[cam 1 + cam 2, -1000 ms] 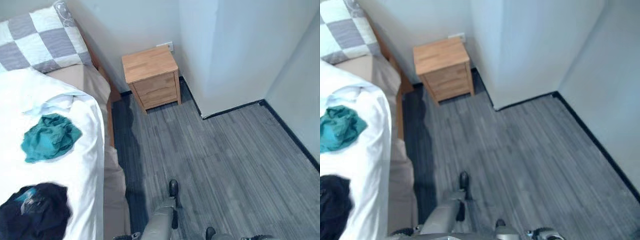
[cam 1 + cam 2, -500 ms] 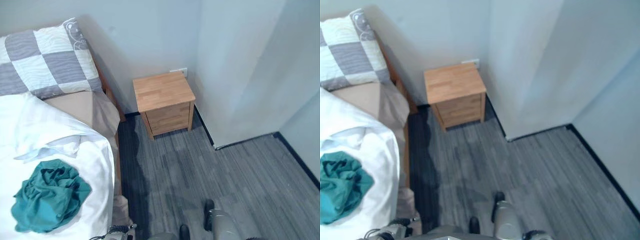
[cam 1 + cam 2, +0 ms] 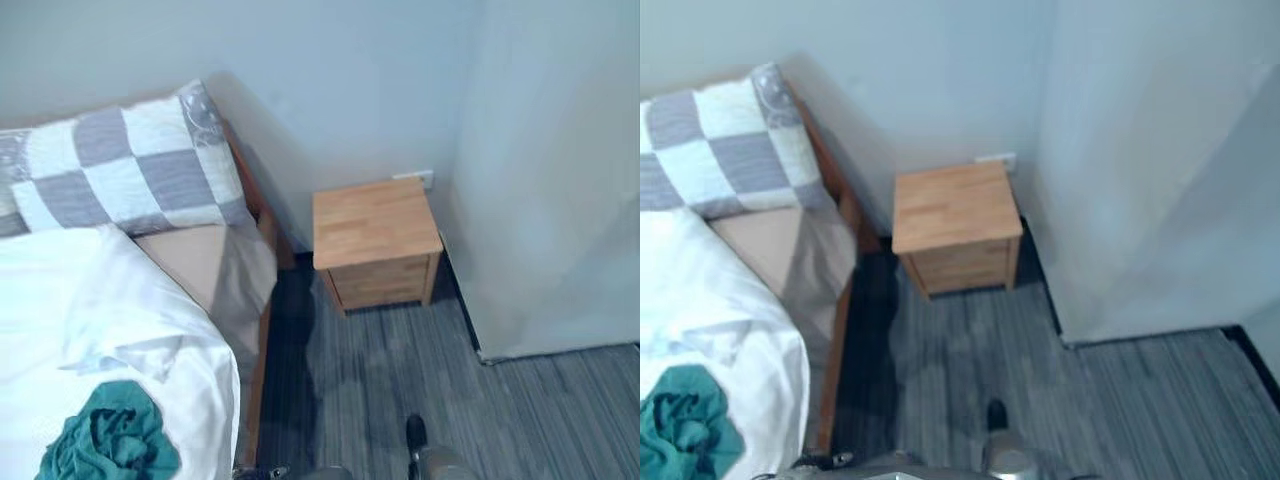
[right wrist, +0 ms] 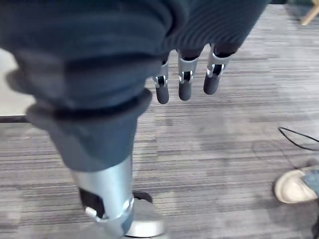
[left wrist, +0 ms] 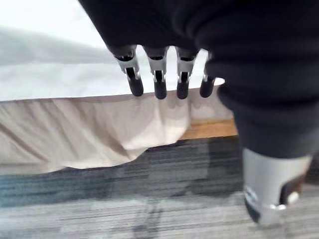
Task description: Tidy up the quilt and then pick up the clothes from the bed and put them into the laundry hamper.
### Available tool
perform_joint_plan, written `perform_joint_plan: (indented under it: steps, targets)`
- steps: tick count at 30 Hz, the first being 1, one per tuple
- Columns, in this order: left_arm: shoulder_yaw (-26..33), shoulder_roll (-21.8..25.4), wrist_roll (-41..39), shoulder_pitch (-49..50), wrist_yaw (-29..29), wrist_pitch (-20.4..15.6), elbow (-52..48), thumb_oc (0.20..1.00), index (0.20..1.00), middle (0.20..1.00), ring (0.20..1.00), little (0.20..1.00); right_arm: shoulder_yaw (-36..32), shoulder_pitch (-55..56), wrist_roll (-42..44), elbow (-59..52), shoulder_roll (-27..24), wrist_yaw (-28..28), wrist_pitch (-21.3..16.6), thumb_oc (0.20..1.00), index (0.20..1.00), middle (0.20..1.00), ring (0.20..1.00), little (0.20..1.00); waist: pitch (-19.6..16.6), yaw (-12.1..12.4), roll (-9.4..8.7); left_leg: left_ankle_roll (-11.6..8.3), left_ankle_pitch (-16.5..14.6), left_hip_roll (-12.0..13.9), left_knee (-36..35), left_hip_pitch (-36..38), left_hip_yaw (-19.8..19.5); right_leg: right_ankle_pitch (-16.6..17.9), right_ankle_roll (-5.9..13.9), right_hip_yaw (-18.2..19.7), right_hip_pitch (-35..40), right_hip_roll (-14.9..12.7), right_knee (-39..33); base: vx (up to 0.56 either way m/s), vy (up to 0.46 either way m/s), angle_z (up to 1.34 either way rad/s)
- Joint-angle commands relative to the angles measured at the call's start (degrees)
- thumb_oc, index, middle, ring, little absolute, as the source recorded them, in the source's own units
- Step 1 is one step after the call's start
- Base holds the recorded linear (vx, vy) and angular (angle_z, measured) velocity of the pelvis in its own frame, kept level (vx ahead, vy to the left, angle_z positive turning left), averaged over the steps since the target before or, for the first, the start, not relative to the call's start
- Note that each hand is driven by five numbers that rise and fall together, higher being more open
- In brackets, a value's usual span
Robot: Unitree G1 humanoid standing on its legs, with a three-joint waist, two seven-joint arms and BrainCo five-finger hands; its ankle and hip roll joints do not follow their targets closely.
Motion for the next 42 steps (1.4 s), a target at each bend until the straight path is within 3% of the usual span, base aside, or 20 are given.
perform_joint_plan:
  steps: [1,3,4,7,12,14,16,19,20,22,24,25,27,29,30,31,33,37,38,42]
  targets:
    - [-2.0,0.4,-1.6,-0.1,-0.7,1.9,-0.2,1.000,1.000,1.000,1.000,1.000,-1.2,-0.9,3.0,0.1,-3.3,-1.8,-2.9,1.000,1.000,1.000,1.000,1.000,2.2,-0.7,0.53,1.36,6.2,1.2,-16.0,-1.3,0.1,-2.4,8.11,3.1,1.3,-2.8,3.6,0.30,0.088,0.69]
    - [-1.4,1.4,-1.8,0.7,-2.9,3.9,0.3,1.000,1.000,1.000,1.000,1.000,-1.8,-1.4,3.7,-1.7,-3.8,-1.0,-4.5,1.000,1.000,1.000,1.000,1.000,2.2,0.5,0.81,0.93,7.6,1.1,-25.6,-1.7,4.6,-3.5,8.77,-0.1,3.7,-2.4,2.4,0.30,0.088,0.56]
    - [-0.3,1.4,-1.9,1.1,-2.8,4.8,0.8,1.000,1.000,1.000,1.000,1.000,-2.0,-0.7,5.0,-3.1,-3.6,-0.6,-5.0,1.000,1.000,1.000,1.000,1.000,1.3,1.0,0.19,0.78,6.7,1.3,-29.8,-0.8,8.6,-4.9,9.83,-4.6,5.9,-2.9,1.4,0.26,0.088,0.74]
    - [0.2,2.0,3.3,1.4,-3.5,3.1,0.9,1.000,1.000,1.000,1.000,1.000,-1.5,-0.3,6.0,-3.8,-2.4,-0.9,-4.3,1.000,1.000,1.000,1.000,1.000,0.3,1.1,-0.58,1.79,5.2,2.1,-31.4,1.1,12.3,-5.8,10.36,-8.1,6.3,-3.6,2.2,0.14,0.103,0.65]
    - [-0.6,2.0,2.5,0.0,-3.5,2.0,1.1,1.000,1.000,1.000,1.000,1.000,0.9,-0.9,3.7,-2.5,0.2,-2.4,-1.0,1.000,1.000,1.000,1.000,1.000,-1.2,3.7,-0.52,3.43,5.5,1.3,-33.7,1.2,10.5,-11.6,10.48,-10.1,5.7,-5.3,13.1,0.17,0.143,0.66]
    - [-0.4,2.0,0.2,-1.0,-1.2,3.8,1.4,1.000,1.000,1.000,1.000,1.000,1.3,-1.3,1.1,-3.1,0.3,-3.4,-1.4,1.000,1.000,1.000,1.000,1.000,-0.1,3.3,-0.23,5.25,4.8,0.5,-33.5,2.2,8.5,-9.2,11.14,-7.6,-0.9,-8.4,28.4,0.15,0.171,0.69]
    - [-0.1,2.2,-5.5,-2.3,1.4,4.4,2.1,1.000,1.000,1.000,1.000,1.000,3.2,-2.2,-5.9,-4.4,-0.5,-2.4,-2.2,1.000,1.000,1.000,1.000,1.000,1.7,2.7,-0.50,5.38,4.4,0.2,-33.3,3.5,6.1,-7.6,11.06,-5.2,-6.2,-9.9,30.4,0.04,-0.057,0.73]
    - [0.2,3.7,-7.0,-3.3,1.1,4.1,1.6,1.000,1.000,1.000,1.000,1.000,5.5,-3.2,-3.3,-5.6,-0.4,-3.0,-1.8,1.000,1.000,1.000,1.000,1.000,3.5,2.3,-1.79,5.28,3.9,0.8,-34.1,5.2,1.9,-0.5,11.89,-1.5,-8.8,-9.6,17.8,0.07,-0.338,1.13]
    - [0.1,4.4,-5.7,-3.5,0.3,3.7,1.7,1.000,1.000,1.000,1.000,1.000,5.5,-3.4,-0.6,-5.2,0.1,-3.9,-1.4,1.000,1.000,1.000,1.000,1.000,3.6,1.3,-2.83,5.29,2.7,0.5,-35.6,6.6,-2.0,3.5,13.37,4.5,-10.1,-8.5,11.4,0.16,-0.381,1.05]
    - [-0.2,4.7,-4.9,-3.5,0.1,3.9,1.8,1.000,1.000,1.000,1.000,1.000,5.3,-3.1,3.4,-4.7,0.5,-5.1,-2.1,1.000,1.000,1.000,1.000,1.000,3.1,0.8,-3.34,5.42,2.3,0.4,-36.6,7.1,-4.8,4.9,14.09,8.6,-10.8,-7.0,8.6,0.14,-0.287,1.35]
    - [-0.4,4.8,-5.0,-3.0,0.9,3.9,2.0,1.000,1.000,1.000,1.000,1.000,3.9,-2.6,13.7,-4.4,1.2,-6.1,-5.2,1.000,1.000,1.000,1.000,1.000,2.7,0.6,-3.68,5.29,2.5,0.8,-37.9,8.0,-7.5,4.8,14.75,11.2,-10.1,-5.1,6.8,0.15,-0.289,1.85]
    - [0.1,4.3,-3.3,-1.7,2.5,3.5,2.2,1.000,1.000,1.000,1.000,1.000,0.3,-1.9,24.1,-6.3,1.9,-8.1,-13.8,1.000,1.000,1.000,1.000,1.000,1.5,1.4,-4.43,4.66,3.2,1.4,-39.0,8.6,-10.4,4.5,15.40,12.3,-8.0,-3.9,4.3,0.16,-0.350,1.21]
    - [0.8,4.2,-3.5,0.3,3.7,4.3,1.3,1.000,1.000,1.000,1.000,1.000,-1.6,-1.3,26.3,-12.0,1.4,-11.4,-23.6,1.000,1.000,1.000,1.000,1.000,0.5,1.6,-5.10,4.12,3.9,1.9,-39.0,8.4,-12.2,3.3,15.17,13.7,-6.2,-2.4,3.6,0.13,-0.304,1.45]
    - [1.4,3.3,-2.9,2.8,4.5,5.2,-0.8,1.000,1.000,1.000,1.000,1.000,-2.9,-0.6,18.1,-24.9,-1.4,-17.5,-33.2,1.000,1.000,1.000,1.000,1.000,-0.2,1.6,-5.70,3.28,4.4,3.0,-38.8,8.0,-12.1,1.8,14.49,13.5,-4.5,-1.8,3.1,0.04,-0.157,1.46]
    - [1.9,2.6,-2.2,4.8,4.7,5.6,-2.5,1.000,1.000,1.000,1.000,1.000,-4.4,0.2,10.5,-35.8,-3.6,-20.4,-33.0,1.000,1.000,1.000,1.000,1.000,-0.4,1.1,-5.95,2.68,4.6,3.8,-38.6,7.8,-10.9,1.0,14.10,12.4,-2.9,-2.1,2.4,0.00,-0.059,0.80]
    - [2.7,1.4,-2.0,7.3,6.0,5.3,-4.4,1.000,1.000,1.000,1.000,1.000,-8.5,1.8,1.6,-57.7,-9.3,-22.5,-25.7,1.000,1.000,1.000,1.000,1.000,-1.1,-0.4,-6.33,1.79,4.6,5.0,-37.4,7.3,-7.7,0.1,13.83,10.5,-1.7,-2.9,1.6,-0.03,0.050,0.64]
    - [4.3,0.6,-5.0,8.2,9.0,5.9,-5.3,1.000,1.000,1.000,1.000,1.000,-14.9,2.7,-1.9,-74.8,-16.4,-18.2,-17.3,1.000,1.000,1.000,1.000,1.000,-1.2,-2.0,-6.61,0.45,4.3,6.5,-34.7,6.4,-3.7,-0.7,13.80,7.8,-0.9,-3.9,1.6,-0.05,0.107,0.88]
    - [6.4,1.9,-0.1,10.2,4.0,3.8,-4.8,1.000,1.000,1.000,1.000,1.000,-16.7,-3.3,-4.7,-82.4,-29.1,-10.0,-10.1,1.000,1.000,1.000,1.000,1.000,-1.3,-0.9,-6.71,-0.66,4.2,6.6,-34.1,5.4,-4.4,0.3,14.05,7.3,-0.4,-4.8,-0.6,-0.06,0.157,0.77]
    - [6.5,3.0,2.6,10.4,1.1,2.7,-4.5,1.000,1.000,1.000,1.000,1.000,-13.9,-9.0,-6.2,-81.1,-32.5,-9.8,-5.8,1.000,1.000,1.000,1.000,1.000,-1.3,0.1,-6.73,-0.69,4.5,6.7,-35.2,6.1,-3.8,0.7,14.28,6.7,-0.3,-5.1,-0.6,0.05,0.126,-0.18]
    - [4.2,5.3,-0.9,8.9,-0.7,3.7,-3.6,1.000,1.000,1.000,1.000,1.000,-1.6,-27.1,-12.0,-66.1,-34.0,-6.8,3.1,1.000,1.000,1.000,1.000,1.000,-1.8,4.0,-7.75,-0.56,5.3,6.1,-37.1,6.6,-5.0,1.7,15.22,4.7,0.7,-6.2,-1.4,0.13,0.071,-0.26]
